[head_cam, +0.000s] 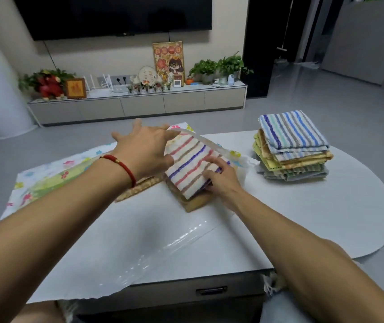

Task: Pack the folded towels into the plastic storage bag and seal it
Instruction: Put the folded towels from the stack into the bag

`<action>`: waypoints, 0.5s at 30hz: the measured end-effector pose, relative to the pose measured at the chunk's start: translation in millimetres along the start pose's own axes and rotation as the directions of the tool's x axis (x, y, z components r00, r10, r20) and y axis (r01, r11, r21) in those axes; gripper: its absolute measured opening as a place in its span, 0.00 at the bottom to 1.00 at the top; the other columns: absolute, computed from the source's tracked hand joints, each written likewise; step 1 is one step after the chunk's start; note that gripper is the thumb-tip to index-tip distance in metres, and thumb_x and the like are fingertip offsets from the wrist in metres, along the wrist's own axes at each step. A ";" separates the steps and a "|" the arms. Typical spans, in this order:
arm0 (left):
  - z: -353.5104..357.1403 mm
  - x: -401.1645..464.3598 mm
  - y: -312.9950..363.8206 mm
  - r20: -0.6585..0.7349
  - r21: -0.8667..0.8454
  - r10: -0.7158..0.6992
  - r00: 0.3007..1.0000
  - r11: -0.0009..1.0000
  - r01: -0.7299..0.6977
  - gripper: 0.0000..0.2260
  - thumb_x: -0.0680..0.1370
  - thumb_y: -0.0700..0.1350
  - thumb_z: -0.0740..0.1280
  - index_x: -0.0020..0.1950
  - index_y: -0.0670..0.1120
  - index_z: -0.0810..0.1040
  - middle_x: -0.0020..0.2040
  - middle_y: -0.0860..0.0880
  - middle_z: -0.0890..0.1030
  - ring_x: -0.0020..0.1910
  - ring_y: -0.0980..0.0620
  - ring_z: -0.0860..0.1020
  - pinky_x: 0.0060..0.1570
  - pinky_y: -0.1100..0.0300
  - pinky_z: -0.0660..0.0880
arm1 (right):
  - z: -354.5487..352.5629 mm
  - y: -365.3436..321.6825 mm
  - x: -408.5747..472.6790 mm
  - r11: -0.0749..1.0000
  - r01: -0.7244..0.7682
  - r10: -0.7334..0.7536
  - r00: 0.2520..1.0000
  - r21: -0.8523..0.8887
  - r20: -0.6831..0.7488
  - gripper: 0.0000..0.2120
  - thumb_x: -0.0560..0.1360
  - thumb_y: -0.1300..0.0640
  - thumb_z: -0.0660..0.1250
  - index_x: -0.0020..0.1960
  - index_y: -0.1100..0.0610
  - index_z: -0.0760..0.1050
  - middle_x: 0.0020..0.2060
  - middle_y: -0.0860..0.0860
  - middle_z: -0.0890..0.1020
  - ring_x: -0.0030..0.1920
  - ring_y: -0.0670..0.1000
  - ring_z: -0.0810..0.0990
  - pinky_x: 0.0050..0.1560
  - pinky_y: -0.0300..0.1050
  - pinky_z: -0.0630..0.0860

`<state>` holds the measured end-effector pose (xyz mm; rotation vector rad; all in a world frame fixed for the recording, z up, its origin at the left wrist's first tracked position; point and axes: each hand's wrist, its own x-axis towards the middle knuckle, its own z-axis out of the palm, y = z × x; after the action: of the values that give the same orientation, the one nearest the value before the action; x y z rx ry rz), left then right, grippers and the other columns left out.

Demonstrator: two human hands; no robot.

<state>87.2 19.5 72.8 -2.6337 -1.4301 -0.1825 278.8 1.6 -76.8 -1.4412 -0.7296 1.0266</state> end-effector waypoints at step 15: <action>11.0 1.6 -1.3 -0.014 -0.009 0.000 1.000 1.000 0.000 0.32 0.75 0.57 0.67 0.76 0.62 0.58 0.78 0.57 0.61 0.77 0.35 0.54 0.62 0.20 0.56 | -14.0 14.2 2.7 0.878 0.158 -0.191 0.981 -0.451 -0.027 0.34 0.76 0.65 0.66 0.80 0.50 0.66 0.75 0.56 0.71 0.73 0.57 0.72 0.71 0.45 0.71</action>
<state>87.5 23.4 62.3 -2.6337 -1.4285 -0.2079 290.9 -4.1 -91.9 -1.7568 -1.0741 0.6859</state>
